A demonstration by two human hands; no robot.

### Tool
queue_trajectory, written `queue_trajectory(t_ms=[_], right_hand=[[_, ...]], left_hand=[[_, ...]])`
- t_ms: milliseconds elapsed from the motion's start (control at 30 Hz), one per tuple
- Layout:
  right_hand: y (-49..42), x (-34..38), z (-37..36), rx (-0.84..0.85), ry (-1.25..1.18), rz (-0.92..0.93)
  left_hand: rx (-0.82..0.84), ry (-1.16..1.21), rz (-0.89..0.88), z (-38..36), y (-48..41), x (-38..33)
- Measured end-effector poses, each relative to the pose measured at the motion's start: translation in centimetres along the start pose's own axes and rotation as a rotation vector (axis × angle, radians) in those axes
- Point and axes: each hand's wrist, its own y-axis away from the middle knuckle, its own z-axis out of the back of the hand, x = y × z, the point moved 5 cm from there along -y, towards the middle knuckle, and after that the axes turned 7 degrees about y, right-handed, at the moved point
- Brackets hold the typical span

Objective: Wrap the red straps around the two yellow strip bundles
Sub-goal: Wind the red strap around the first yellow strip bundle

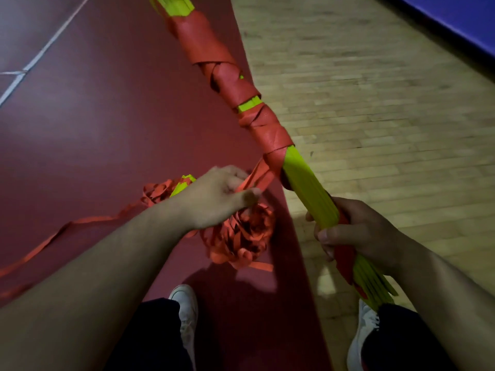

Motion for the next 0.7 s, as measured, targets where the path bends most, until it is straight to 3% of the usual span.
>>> queue_trajectory(t_ms=[133,233,367,467,567,700], right_hand=[[-0.1,0.0,0.6,-0.074,0.055,-0.009],[0.0,0.0,0.5,-0.089,0.047,-0.002],[0.1,0.4,0.6,-0.103,0.107,0.011],[0.2,0.7,1.3,-0.129,0.102,0.016],[0.1,0.8,1.2,-0.125,0.11,0.025],[0.3,1.0,1.3,-0.139,0.07,0.044]], left_hand=[[-0.225,0.032,-0.209,0.8,0.3,-1.4],[-0.331,0.014,-0.13,1.5,0.3,-1.3],[-0.308,-0.296,-0.187,1.5,0.1,-1.5],[-0.231,-0.28,-0.181,0.9,0.0,-2.0],[-0.27,-0.35,-0.042,1.1,-0.2,-1.7],[-0.359,-0.167,0.027,1.3,0.1,-1.0]])
